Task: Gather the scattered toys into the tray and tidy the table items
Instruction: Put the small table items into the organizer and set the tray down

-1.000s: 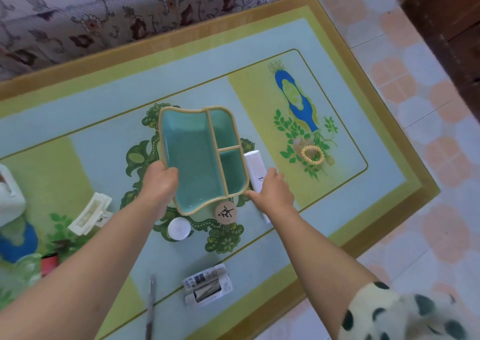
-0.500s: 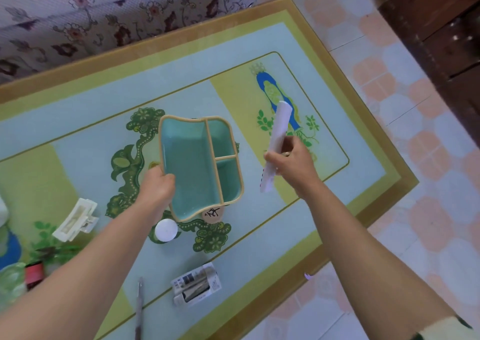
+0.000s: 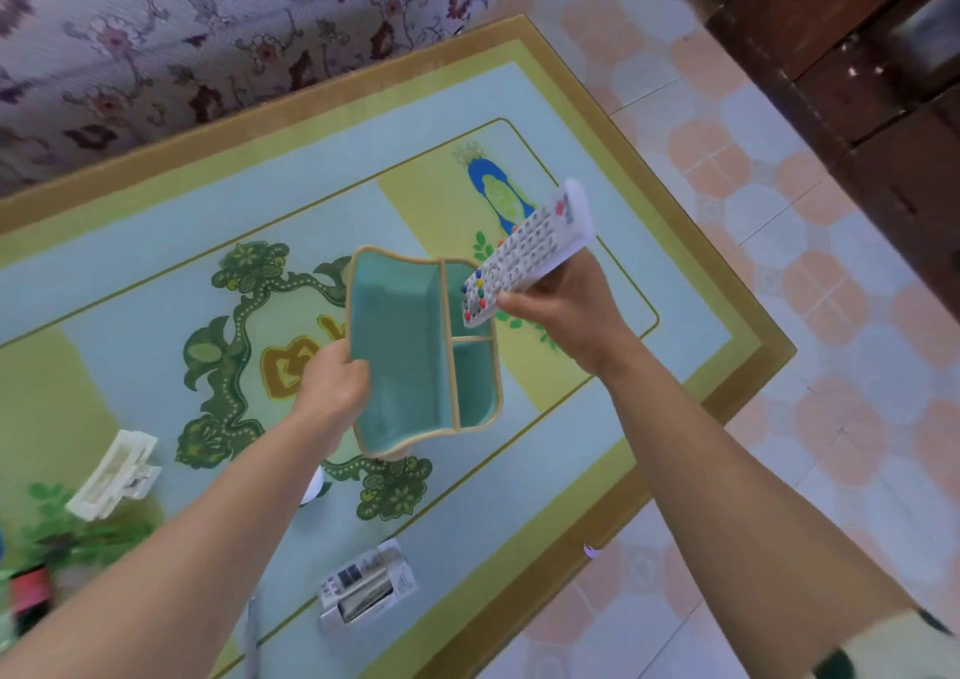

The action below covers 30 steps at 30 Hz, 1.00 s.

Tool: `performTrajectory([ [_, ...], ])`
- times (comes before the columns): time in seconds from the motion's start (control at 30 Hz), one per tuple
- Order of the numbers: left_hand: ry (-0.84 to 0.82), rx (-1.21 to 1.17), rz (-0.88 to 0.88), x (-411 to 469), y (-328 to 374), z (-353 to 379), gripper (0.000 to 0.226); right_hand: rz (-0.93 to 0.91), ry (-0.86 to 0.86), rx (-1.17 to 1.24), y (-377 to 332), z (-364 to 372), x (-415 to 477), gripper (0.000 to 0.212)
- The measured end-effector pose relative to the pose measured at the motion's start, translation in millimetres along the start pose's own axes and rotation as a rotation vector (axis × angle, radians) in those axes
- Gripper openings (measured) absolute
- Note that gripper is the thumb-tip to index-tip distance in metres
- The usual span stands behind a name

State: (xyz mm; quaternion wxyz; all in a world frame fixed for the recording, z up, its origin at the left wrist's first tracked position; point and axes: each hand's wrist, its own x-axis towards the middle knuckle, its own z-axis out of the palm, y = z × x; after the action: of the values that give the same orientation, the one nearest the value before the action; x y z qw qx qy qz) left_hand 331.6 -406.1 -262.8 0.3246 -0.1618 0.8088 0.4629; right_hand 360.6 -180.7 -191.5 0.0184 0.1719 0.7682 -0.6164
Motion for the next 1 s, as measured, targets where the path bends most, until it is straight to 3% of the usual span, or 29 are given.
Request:
performTrajectory([
  [0.1, -0.025, -0.009, 0.007, -1, 3, 8, 0.03, 0.018, 0.011, -0.197, 24, 4, 1, 0.039],
  [0.2, -0.039, -0.013, 0.002, -1, 4, 14, 0.03, 0.003, 0.06, -0.322, 42, 8, 3, 0.057],
  [0.33, -0.02, 0.024, -0.014, 3, 6, 23, 0.033, -0.067, 0.065, -0.324, 52, 9, 7, 0.07],
  [0.6, -0.029, -0.032, 0.005, 5, 16, 39, 0.033, -0.001, -0.011, -0.291, 57, -6, 10, 0.056],
  [0.73, -0.005, -0.051, -0.01, 9, 22, 41, 0.034, 0.021, -0.021, -0.101, 51, -26, 11, 0.06],
  [0.87, -0.002, -0.072, -0.005, 17, 25, 43, 0.034, 0.119, 0.16, 0.002, 64, -51, 18, 0.052],
  [1.0, 0.025, -0.058, -0.013, 25, 28, 47, 0.032, 0.288, 0.303, -0.381, 99, -56, 33, 0.04],
])
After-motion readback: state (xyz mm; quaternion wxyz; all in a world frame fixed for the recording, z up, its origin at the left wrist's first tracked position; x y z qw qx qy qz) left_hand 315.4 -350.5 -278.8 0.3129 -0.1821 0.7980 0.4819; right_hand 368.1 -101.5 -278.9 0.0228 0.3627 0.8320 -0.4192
